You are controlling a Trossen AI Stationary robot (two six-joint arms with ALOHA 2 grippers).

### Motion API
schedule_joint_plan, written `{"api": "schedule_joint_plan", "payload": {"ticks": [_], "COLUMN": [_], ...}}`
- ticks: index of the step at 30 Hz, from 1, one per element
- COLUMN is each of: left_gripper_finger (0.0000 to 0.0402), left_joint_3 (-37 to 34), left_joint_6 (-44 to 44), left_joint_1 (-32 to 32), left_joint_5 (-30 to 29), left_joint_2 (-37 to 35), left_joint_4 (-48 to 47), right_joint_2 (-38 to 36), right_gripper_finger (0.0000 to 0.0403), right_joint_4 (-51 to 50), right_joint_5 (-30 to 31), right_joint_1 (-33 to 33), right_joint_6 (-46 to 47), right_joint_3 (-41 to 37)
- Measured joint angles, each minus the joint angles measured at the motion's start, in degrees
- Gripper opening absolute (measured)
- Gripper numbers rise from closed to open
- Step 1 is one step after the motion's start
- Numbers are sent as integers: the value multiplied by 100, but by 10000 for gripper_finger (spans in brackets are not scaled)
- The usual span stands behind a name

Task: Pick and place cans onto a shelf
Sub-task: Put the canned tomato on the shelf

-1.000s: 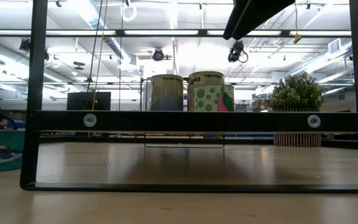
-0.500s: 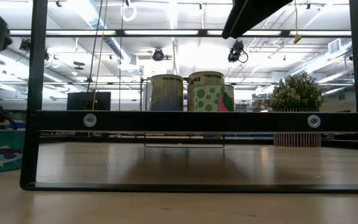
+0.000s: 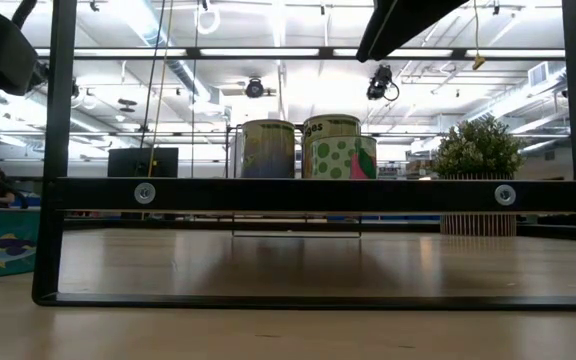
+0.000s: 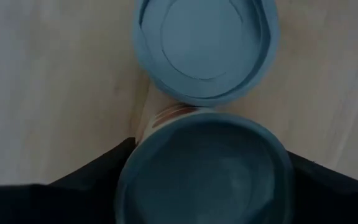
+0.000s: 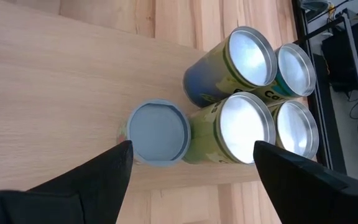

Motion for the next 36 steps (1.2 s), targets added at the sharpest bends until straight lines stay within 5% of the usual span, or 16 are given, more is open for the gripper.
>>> {"api": "schedule_joint_plan", "payload": {"ticks": [6,11,16,24,29,36], "left_gripper_finger": [283,298,298,294,294,295], "left_joint_3": [826,1871,2166,2041,2064,2247], "left_joint_6": [604,1506,3075,5286,5847,5991], "left_joint_1": [148,556,1493,2802,3101,3261], "left_joint_5": [586,-454,-604,73,563,556], "left_joint_2": [-92,-120,-120,109,633,1170], "left_joint_4": [-1615,-3010,-2454,-784,111,139], "right_joint_2": [0,2,1,2,2,2], "right_gripper_finger": [341,341,341,341,341,341], "right_joint_4": [-4,-7,-53,-553,-574,-561], "right_joint_5": [-164,-210,-230,-369,-369,-354], "right_joint_1": [9,9,11,150,279,321], "right_joint_6": [7,22,141,676,754,755], "right_joint_3": [0,0,0,0,2,2]}}
